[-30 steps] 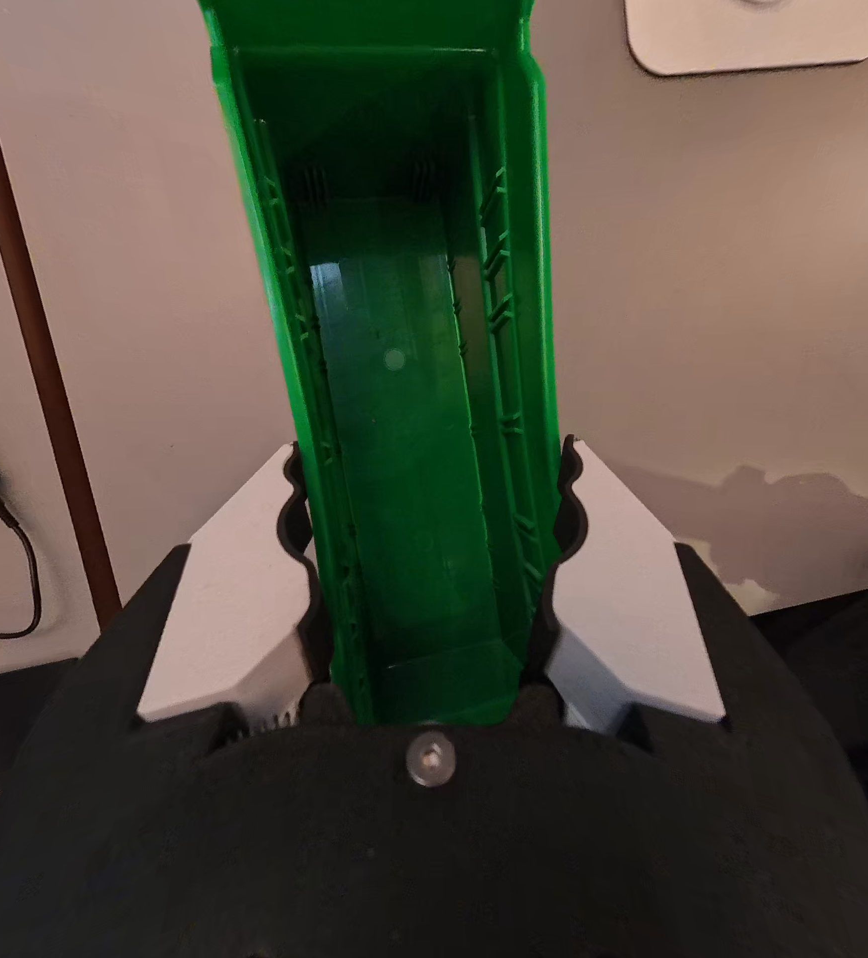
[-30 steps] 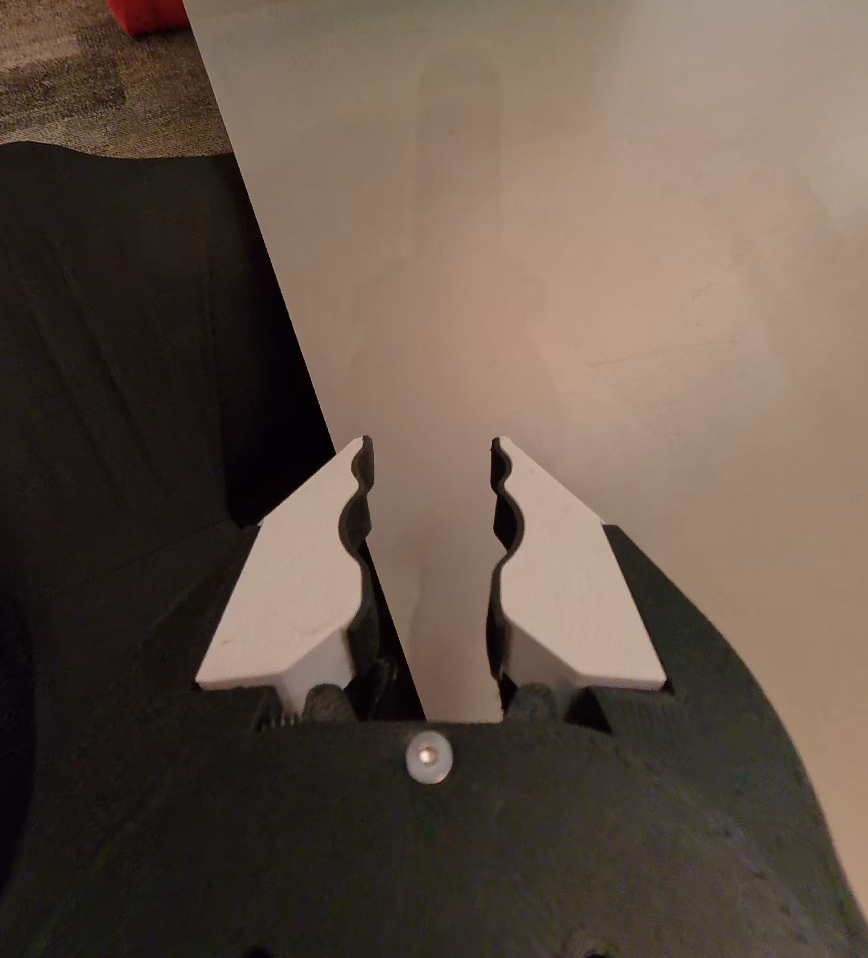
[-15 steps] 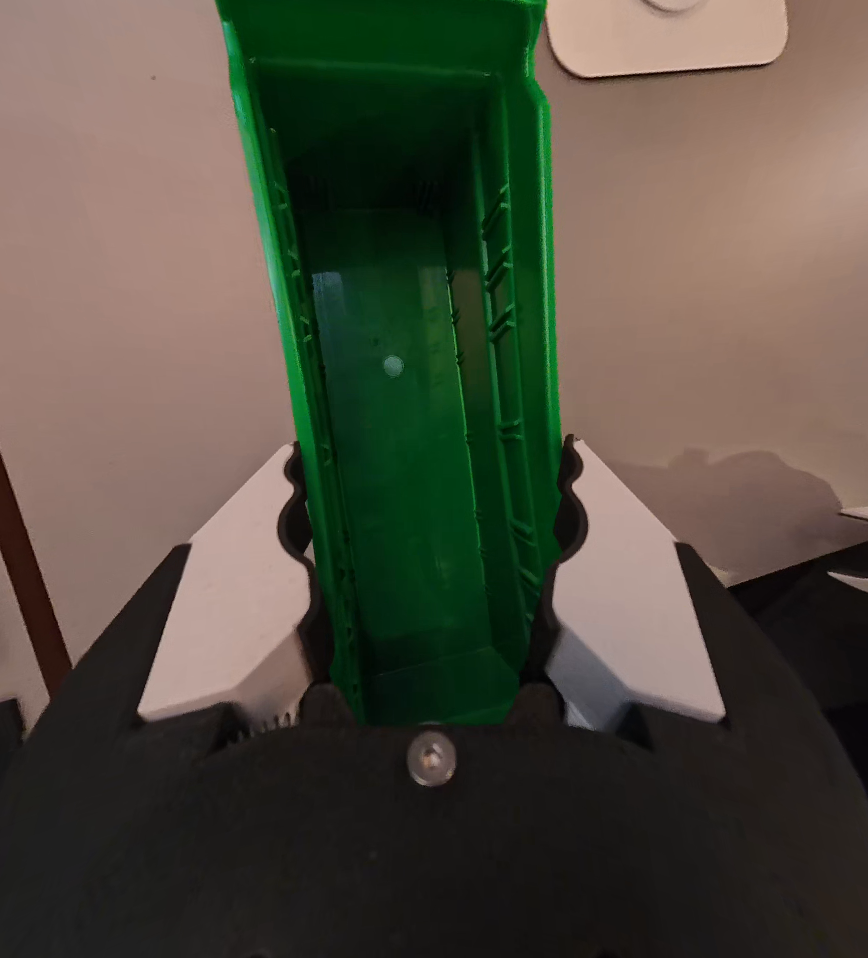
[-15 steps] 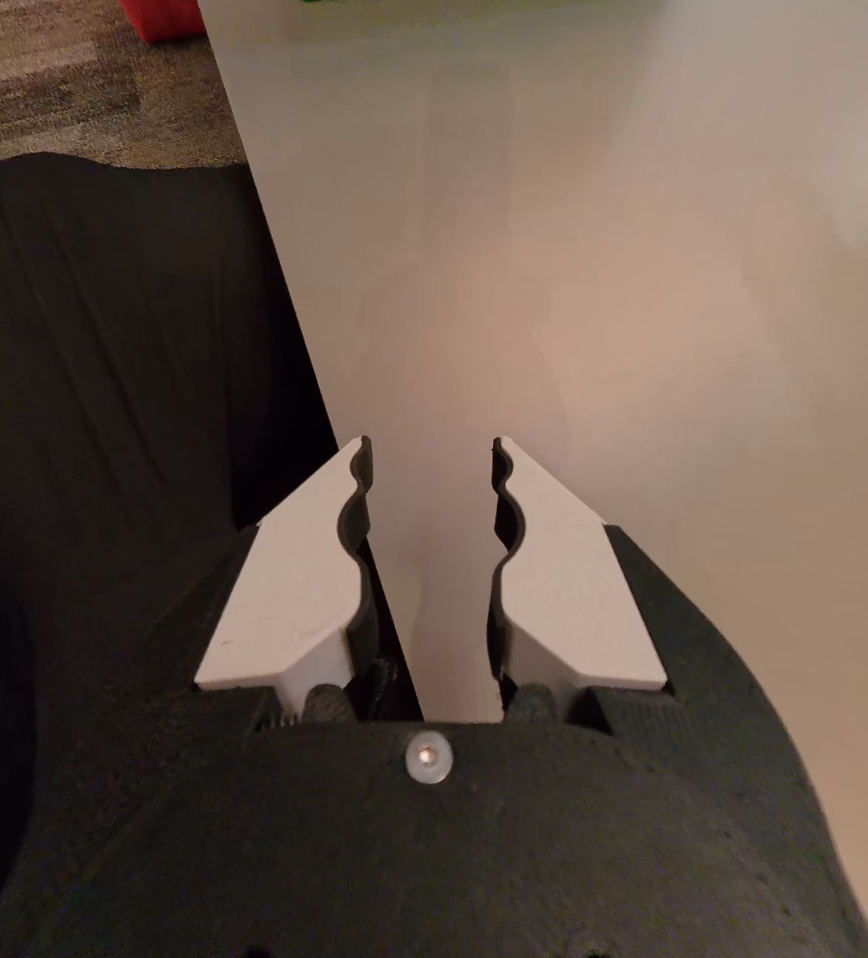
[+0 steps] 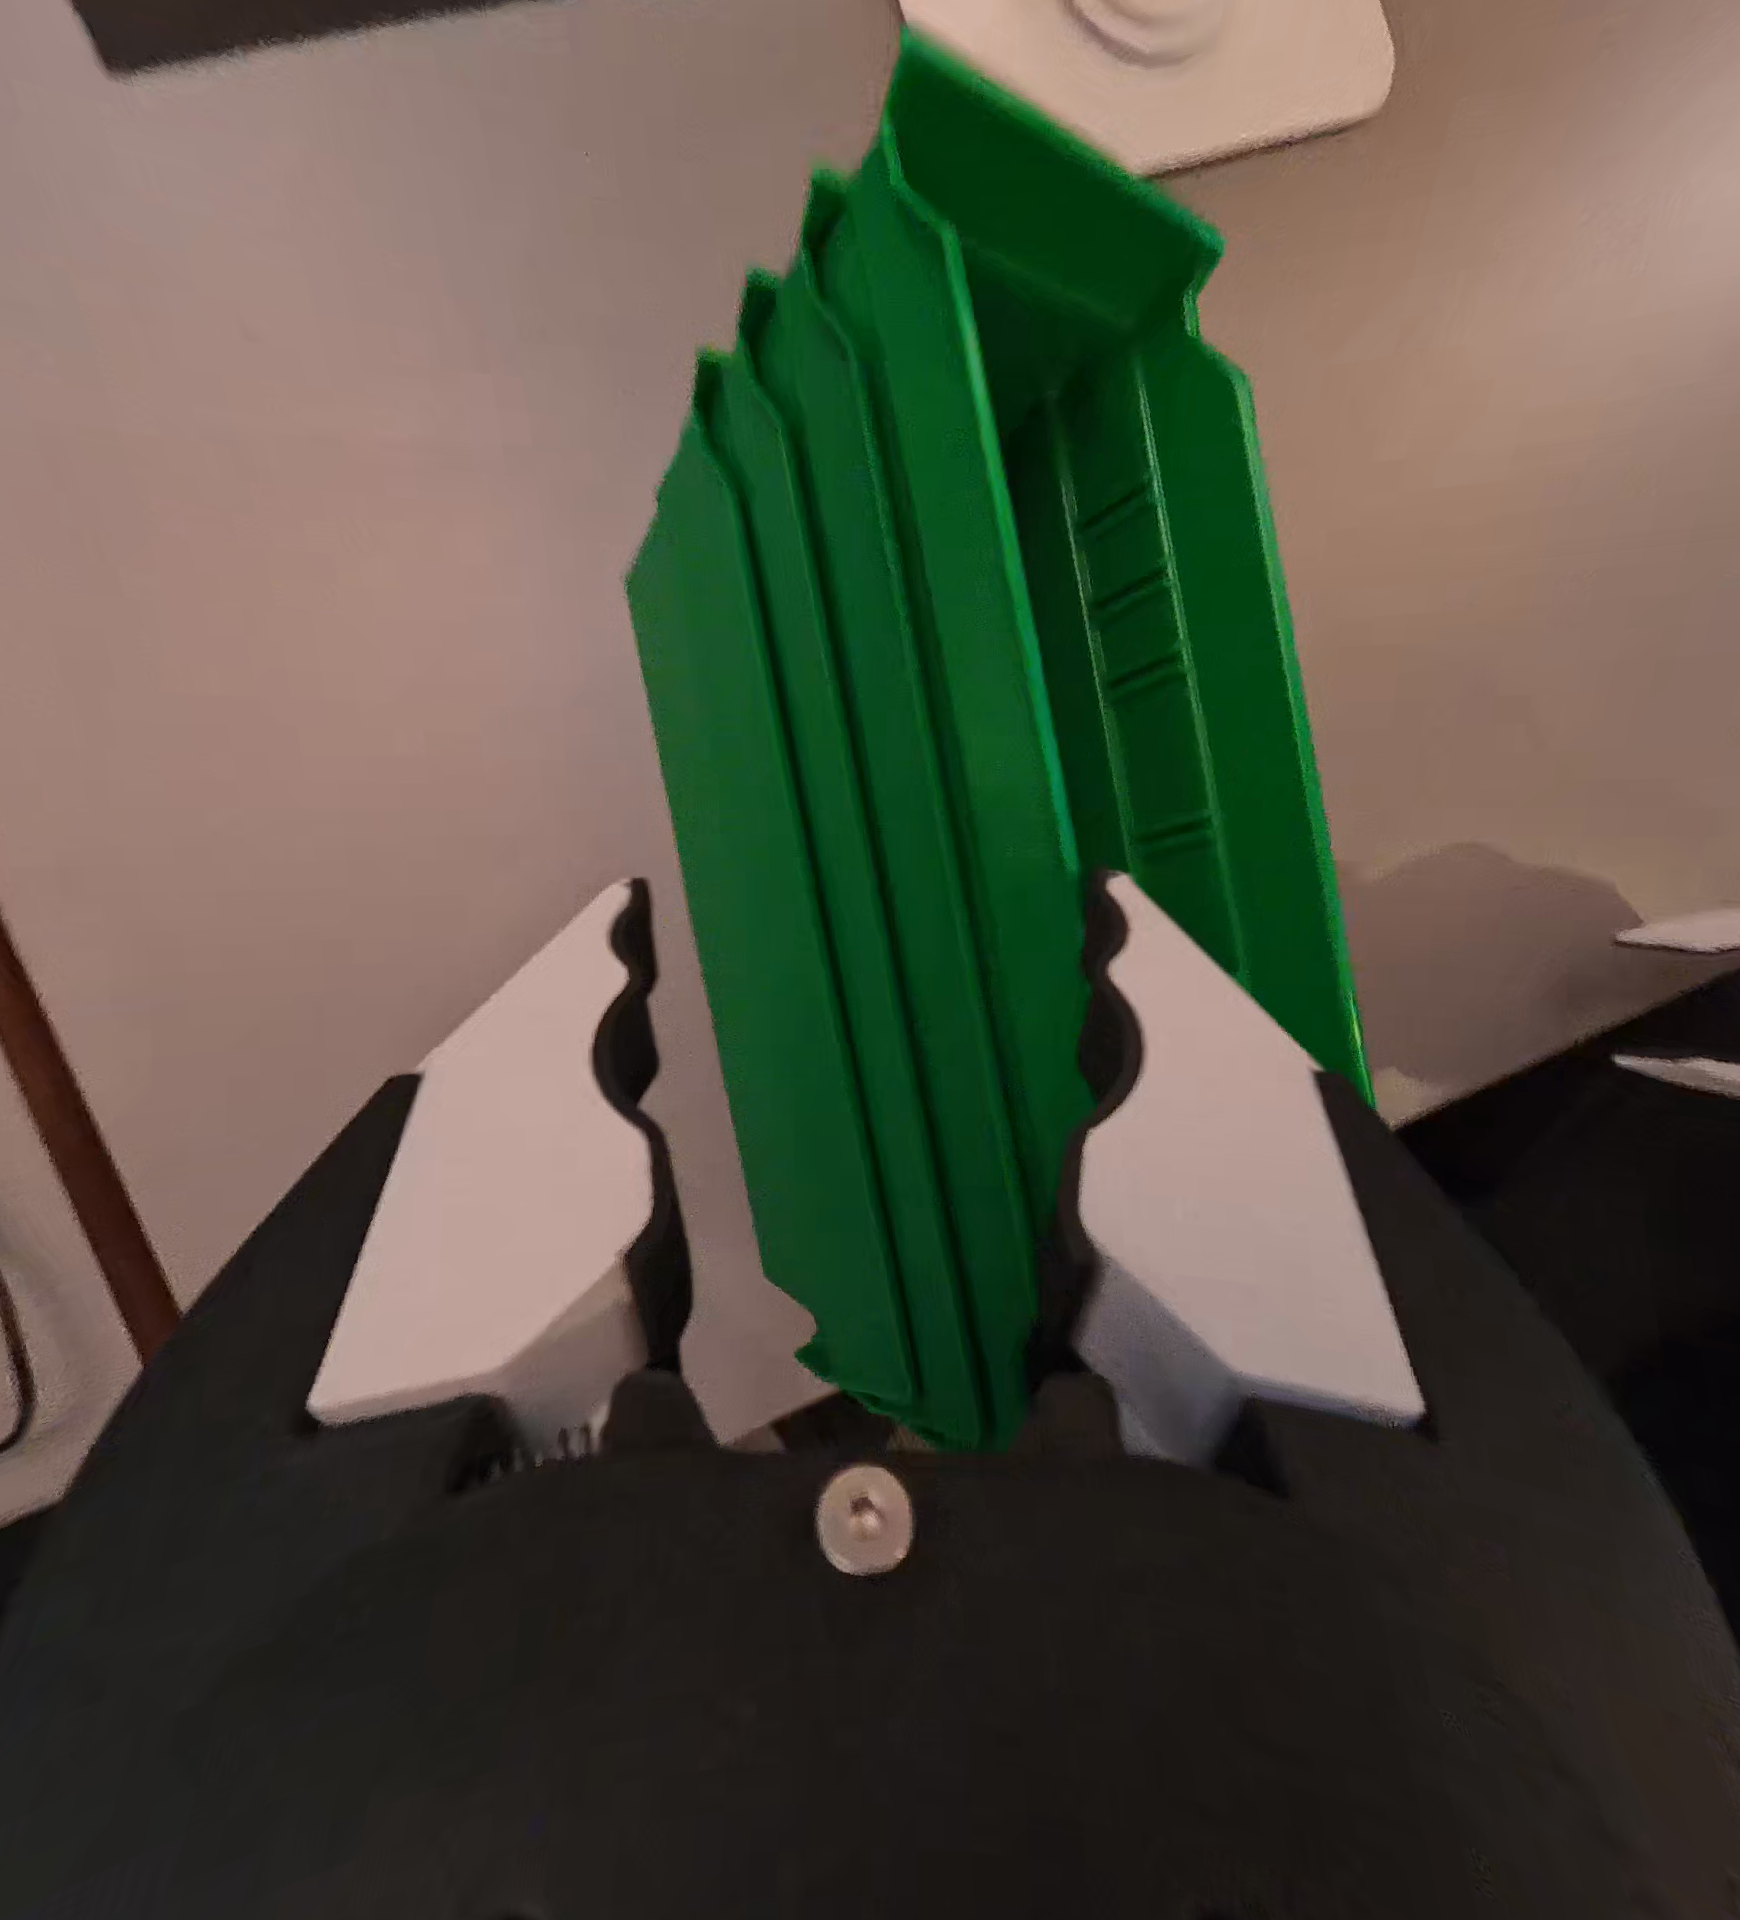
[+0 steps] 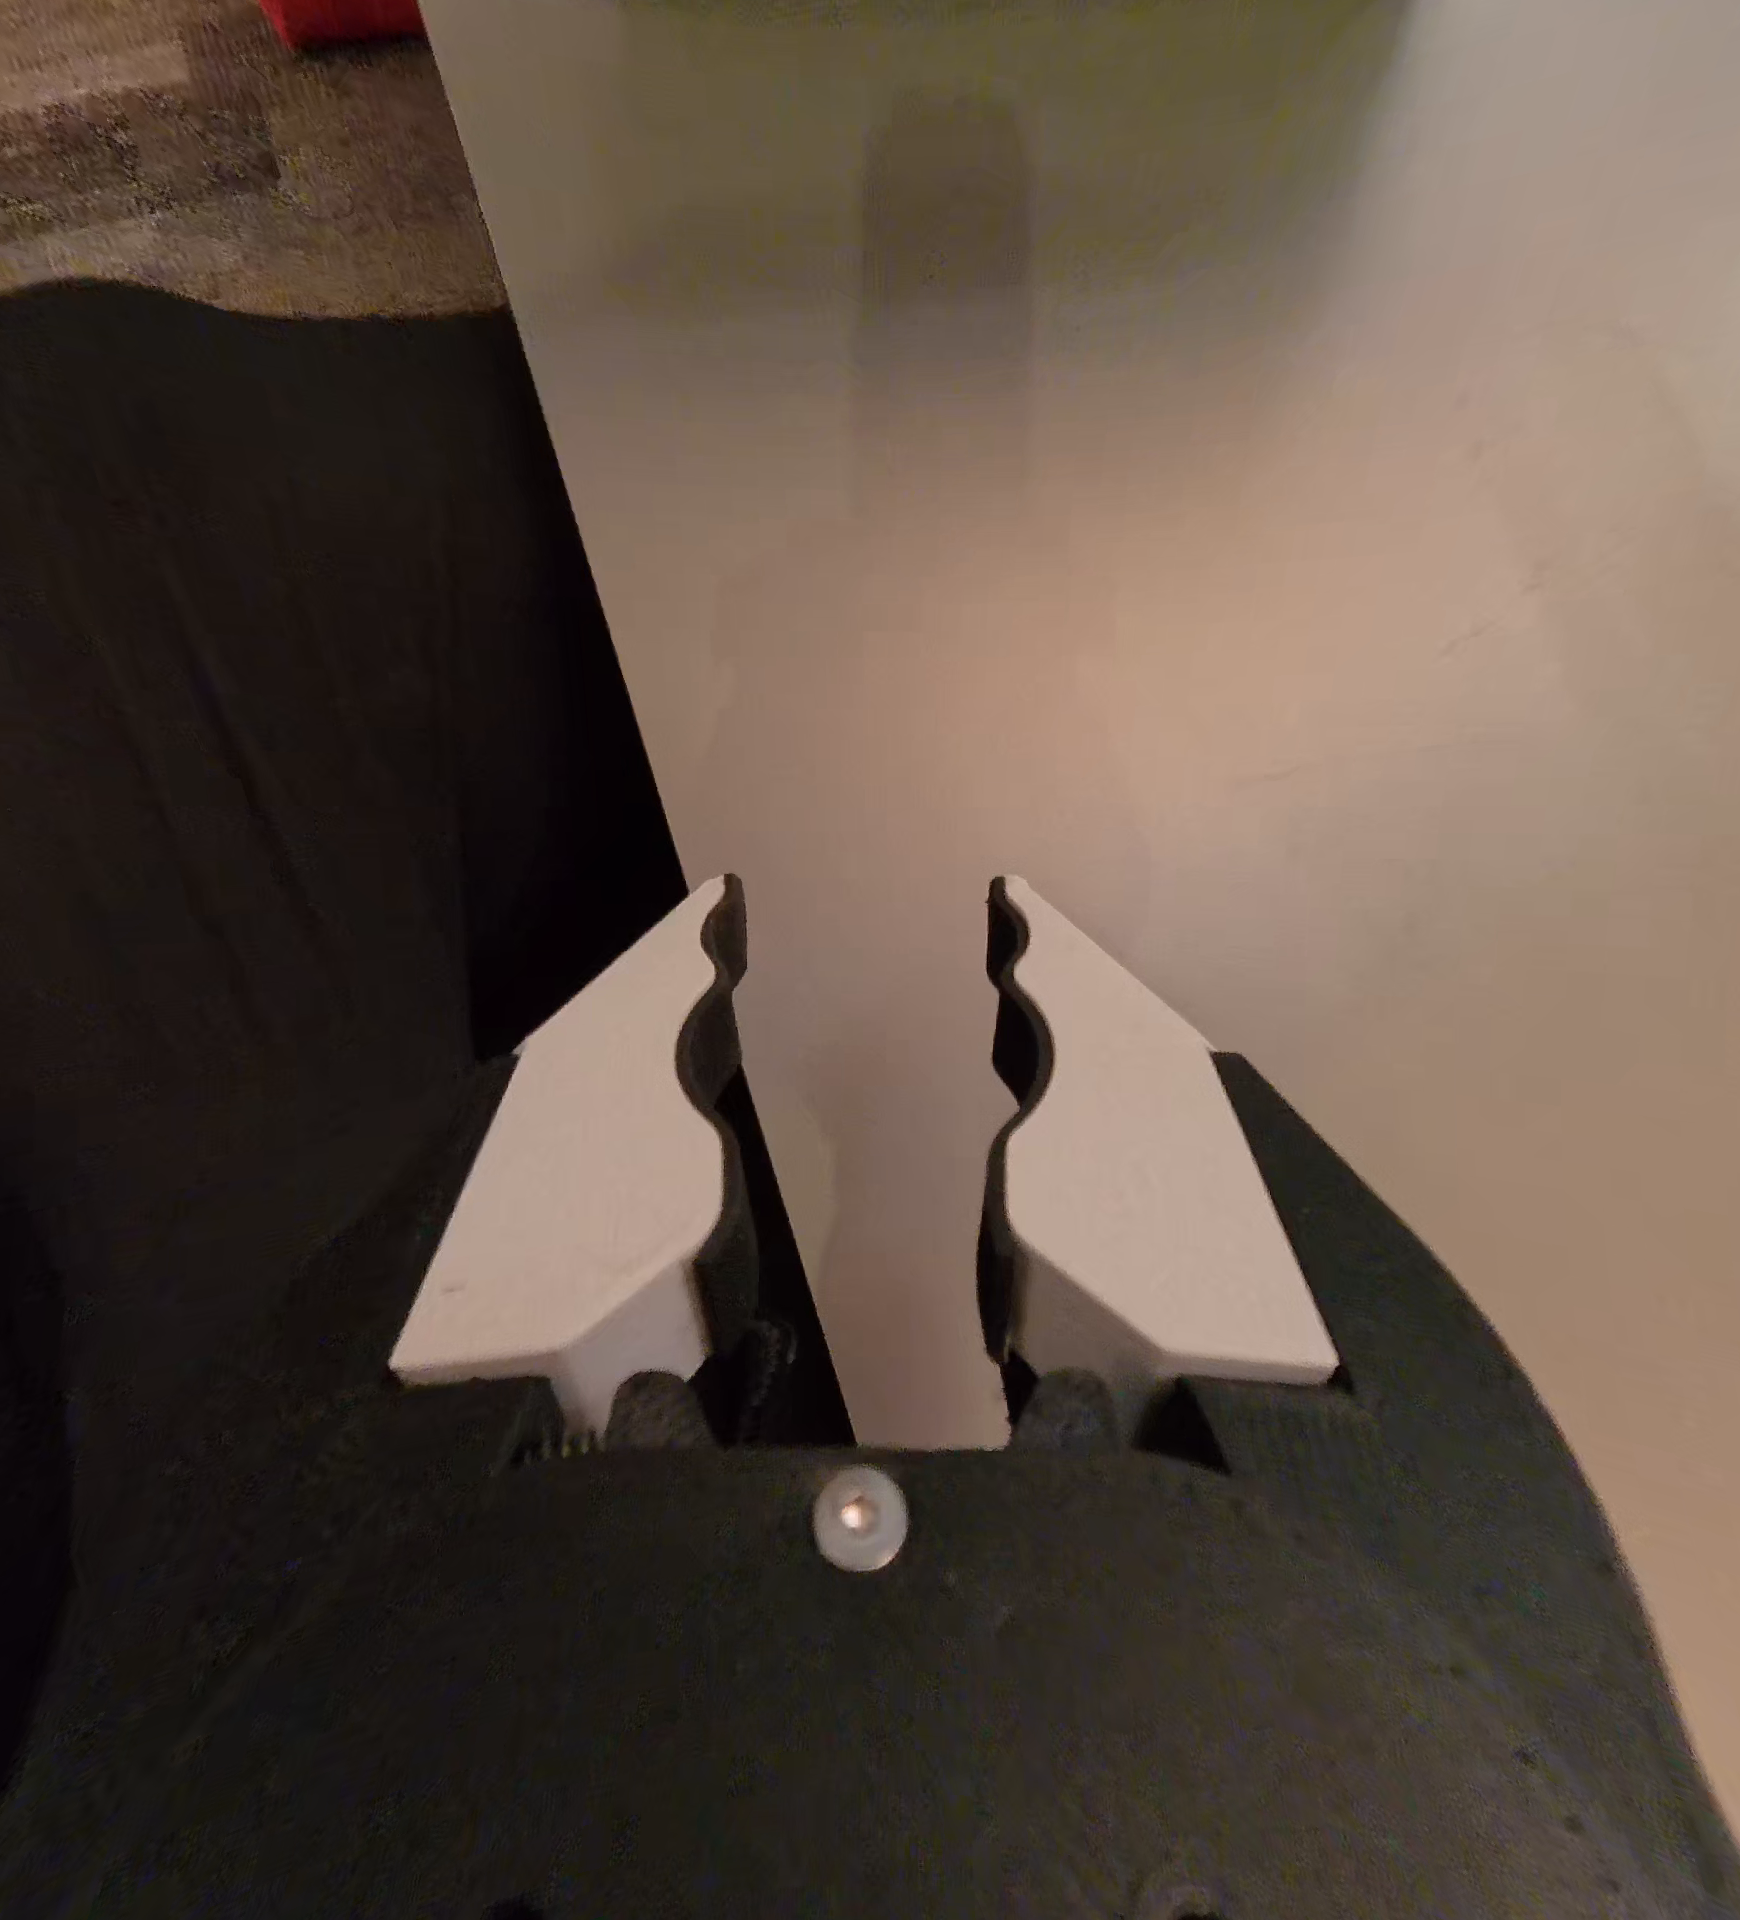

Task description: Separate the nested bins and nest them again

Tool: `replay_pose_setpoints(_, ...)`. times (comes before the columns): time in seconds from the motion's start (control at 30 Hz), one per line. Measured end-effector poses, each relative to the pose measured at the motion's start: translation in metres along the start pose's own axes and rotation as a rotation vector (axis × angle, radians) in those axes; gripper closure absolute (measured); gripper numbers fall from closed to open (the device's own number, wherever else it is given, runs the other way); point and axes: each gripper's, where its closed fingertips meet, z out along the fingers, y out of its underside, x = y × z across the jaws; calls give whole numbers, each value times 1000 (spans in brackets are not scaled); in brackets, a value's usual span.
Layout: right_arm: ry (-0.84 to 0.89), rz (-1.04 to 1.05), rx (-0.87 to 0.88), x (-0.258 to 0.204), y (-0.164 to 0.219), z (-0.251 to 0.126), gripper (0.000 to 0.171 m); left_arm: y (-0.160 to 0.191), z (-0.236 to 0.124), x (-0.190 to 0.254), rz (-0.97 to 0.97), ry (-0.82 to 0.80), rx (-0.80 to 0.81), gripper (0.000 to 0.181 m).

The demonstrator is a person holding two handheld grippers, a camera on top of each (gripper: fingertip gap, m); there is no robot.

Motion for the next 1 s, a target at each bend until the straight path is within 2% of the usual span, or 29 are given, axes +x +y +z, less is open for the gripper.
replay_pose_setpoints(0.1, -4, 36, 95, -2, -28, -2, 120, 10, 14, 15, 8, 65, -35, 91)
replay_pose_setpoints(0.13, 12, 70, 145, 6, -48, 2, 123, 10, 17, 19, 5, 73, -36, 93)
replay_pose_setpoints(0.17, -11, 98, 189, 13, -70, 12, 121, 8, 20, 27, -8, 111, -28, 107)
replay_pose_setpoints(0.2, -56, 142, 259, 20, -98, 22, 119, 9, 25, 30, -21, 131, -28, 112)
replay_pose_setpoints(0.27, -195, 265, 404, 30, -160, 38, 109, 11, 30, 30, -83, 200, -14, 102)
replay_pose_setpoints(0.3, -250, 287, 414, 29, -182, 47, 105, 12, 31, 28, -103, 228, -10, 101)
replay_pose_setpoints(0.37, -221, 253, 388, 34, -211, 69, 107, 9, 25, 20, -124, 260, 11, 118)
replay_pose_setpoints(0.43, -226, 232, 391, 28, -228, 79, 113, 11, 16, 3, -122, 246, 8, 140)
replay_pose_setpoints(0.5, -231, 219, 410, 23, -235, 83, 113, 16, 14, -19, -139, 215, 6, 154)
replay_pose_setpoints(0.57, -224, 198, 410, 20, -235, 92, 114, 25, 17, -32, -165, 218, 2, 157)
replay_pose_setpoints(0.7, -233, 161, 433, 16, -241, 103, 113, 26, 18, -30, -181, 264, 67, 158)
replay_pose_setpoints(0.83, -217, 123, 445, 21, -248, 100, 112, 18, 6, -29, -167, 236, 147, 148)
replay_pose_setpoints(0.87, -217, 107, 447, 21, -250, 99, 113, 13, -2, -28, -161, 213, 170, 141)
replay_pose_setpoints(0.93, -212, 63, 438, 17, -252, 100, 114, 6, -12, -24, -123, 133, 168, 116)
replay_pose_setpoints(0.97, -212, 46, 433, 15, -252, 101, 115, 3, -13, -19, -102, 99, 147, 98)
replay_pose_setpoints(1.0, -209, 31, 434, 13, -254, 101, 116, 4, -9, -17, -83, 33, 98, 72)
